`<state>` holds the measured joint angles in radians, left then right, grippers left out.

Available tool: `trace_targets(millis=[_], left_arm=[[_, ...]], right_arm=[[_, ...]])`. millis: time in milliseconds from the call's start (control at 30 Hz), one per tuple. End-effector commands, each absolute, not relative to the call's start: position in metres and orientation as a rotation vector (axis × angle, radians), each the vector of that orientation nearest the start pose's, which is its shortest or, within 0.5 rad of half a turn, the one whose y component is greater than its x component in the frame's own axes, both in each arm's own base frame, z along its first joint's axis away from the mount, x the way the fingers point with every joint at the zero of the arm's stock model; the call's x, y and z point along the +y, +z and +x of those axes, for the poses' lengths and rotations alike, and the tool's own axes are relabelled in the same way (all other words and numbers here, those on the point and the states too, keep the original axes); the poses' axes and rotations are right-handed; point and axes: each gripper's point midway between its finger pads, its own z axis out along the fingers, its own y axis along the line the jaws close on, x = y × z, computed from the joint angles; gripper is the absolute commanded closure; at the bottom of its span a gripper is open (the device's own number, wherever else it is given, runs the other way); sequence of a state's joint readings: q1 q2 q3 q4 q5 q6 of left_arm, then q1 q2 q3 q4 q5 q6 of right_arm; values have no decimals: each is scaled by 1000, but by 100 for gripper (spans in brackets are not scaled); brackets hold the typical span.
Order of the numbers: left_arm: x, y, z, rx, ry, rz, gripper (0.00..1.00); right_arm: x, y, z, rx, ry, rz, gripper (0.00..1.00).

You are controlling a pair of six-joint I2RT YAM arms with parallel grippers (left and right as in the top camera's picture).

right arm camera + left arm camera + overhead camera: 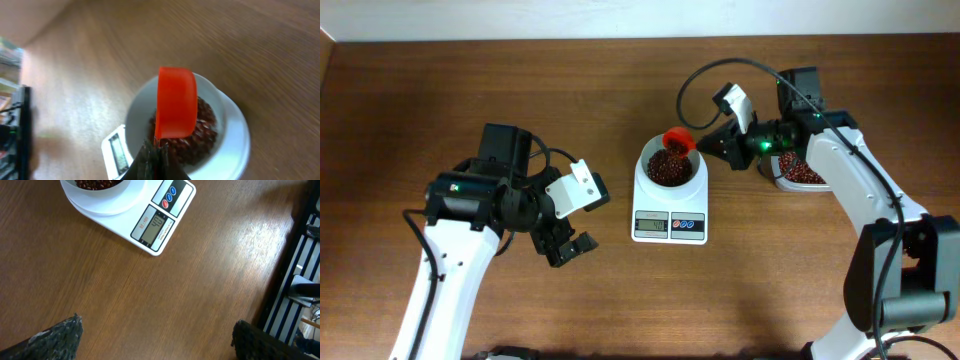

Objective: Scoop and weigh 50g on scale
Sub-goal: 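Tilt the scoop with the right gripper to pour beans into the bowl, then hold the scoop over the bowl, tipping out remaining beans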

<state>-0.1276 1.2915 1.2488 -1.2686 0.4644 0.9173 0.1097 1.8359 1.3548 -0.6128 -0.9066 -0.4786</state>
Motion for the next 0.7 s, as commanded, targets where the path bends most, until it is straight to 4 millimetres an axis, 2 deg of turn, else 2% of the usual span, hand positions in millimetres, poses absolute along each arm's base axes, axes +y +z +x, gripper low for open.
trace_targets(millis=[0, 33, 67, 100, 133, 167, 233, 300, 400, 433, 467, 500, 567, 600, 633, 667], left_arm=[[-111, 202, 244, 2263, -461, 1419, 1], [-111, 202, 244, 2263, -461, 1419, 1], [-111, 202, 244, 2263, -461, 1419, 1], [-111, 202, 244, 2263, -461, 1419, 1], [-111, 202, 244, 2263, -461, 1419, 1], [-111, 202, 244, 2263, -461, 1419, 1], [-111, 202, 244, 2263, -461, 1419, 1], [-111, 202, 244, 2263, -461, 1418, 1], [-111, 202, 244, 2263, -461, 1419, 1], [-111, 202, 244, 2263, -461, 1419, 1], [-111, 202, 244, 2263, -461, 1419, 1], [-111, 202, 244, 2263, -461, 1419, 1], [-111, 202, 244, 2263, -461, 1419, 1], [-111, 202, 244, 2263, -461, 1419, 1], [-111, 202, 244, 2263, -461, 1419, 1], [-111, 202, 244, 2263, -461, 1419, 1]], right_arm=[[183, 158, 398, 2120, 1012, -962, 96], [189, 174, 392, 2053, 1097, -969, 96], [190, 178, 390, 2037, 1106, -973, 96], [187, 173, 393, 2065, 1064, -970, 96], [181, 160, 397, 2137, 977, -962, 96], [181, 160, 396, 2142, 981, -960, 96], [186, 171, 390, 2096, 1047, -968, 96], [176, 157, 395, 2175, 938, -954, 96], [192, 188, 384, 2029, 1107, -981, 96], [190, 185, 387, 2042, 1072, -981, 96], [176, 165, 397, 2153, 911, -962, 96], [176, 164, 397, 2160, 894, -965, 96], [189, 186, 390, 2052, 1018, -988, 96], [186, 182, 393, 2073, 980, -984, 96], [177, 170, 397, 2144, 887, -971, 96], [177, 169, 396, 2157, 874, -974, 96]])
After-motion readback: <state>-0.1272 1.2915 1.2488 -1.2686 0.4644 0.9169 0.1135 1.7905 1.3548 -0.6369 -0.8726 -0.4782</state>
